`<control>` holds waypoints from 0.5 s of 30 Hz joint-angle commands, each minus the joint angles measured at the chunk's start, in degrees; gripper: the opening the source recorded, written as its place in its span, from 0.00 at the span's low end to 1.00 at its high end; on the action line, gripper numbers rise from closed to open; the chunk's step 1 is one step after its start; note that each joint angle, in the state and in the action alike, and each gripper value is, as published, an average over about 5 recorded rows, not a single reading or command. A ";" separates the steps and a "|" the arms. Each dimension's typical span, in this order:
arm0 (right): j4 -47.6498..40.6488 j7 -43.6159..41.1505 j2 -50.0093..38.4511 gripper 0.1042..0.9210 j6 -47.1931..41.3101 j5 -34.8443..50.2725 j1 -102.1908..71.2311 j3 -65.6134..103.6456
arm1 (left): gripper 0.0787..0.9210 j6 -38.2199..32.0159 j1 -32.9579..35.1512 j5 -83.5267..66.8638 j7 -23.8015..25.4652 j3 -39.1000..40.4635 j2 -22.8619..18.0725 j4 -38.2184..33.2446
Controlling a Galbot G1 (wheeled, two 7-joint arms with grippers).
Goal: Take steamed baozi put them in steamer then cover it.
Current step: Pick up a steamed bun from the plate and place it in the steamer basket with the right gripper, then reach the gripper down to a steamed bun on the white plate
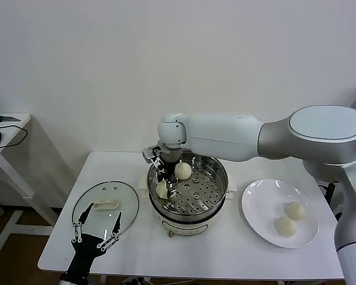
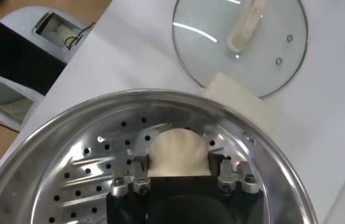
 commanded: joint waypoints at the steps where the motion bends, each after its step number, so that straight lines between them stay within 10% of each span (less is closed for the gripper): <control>1: 0.26 1.18 0.56 0.84 -0.39 -0.08 -0.66 0.15 | 0.88 0.00 0.01 0.03 -0.05 0.02 0.01 0.12; 15: 16.46 -7.52 -31.56 0.88 5.62 -6.30 10.84 7.97 | 0.88 0.42 -0.11 0.24 -0.13 0.79 0.36 -0.07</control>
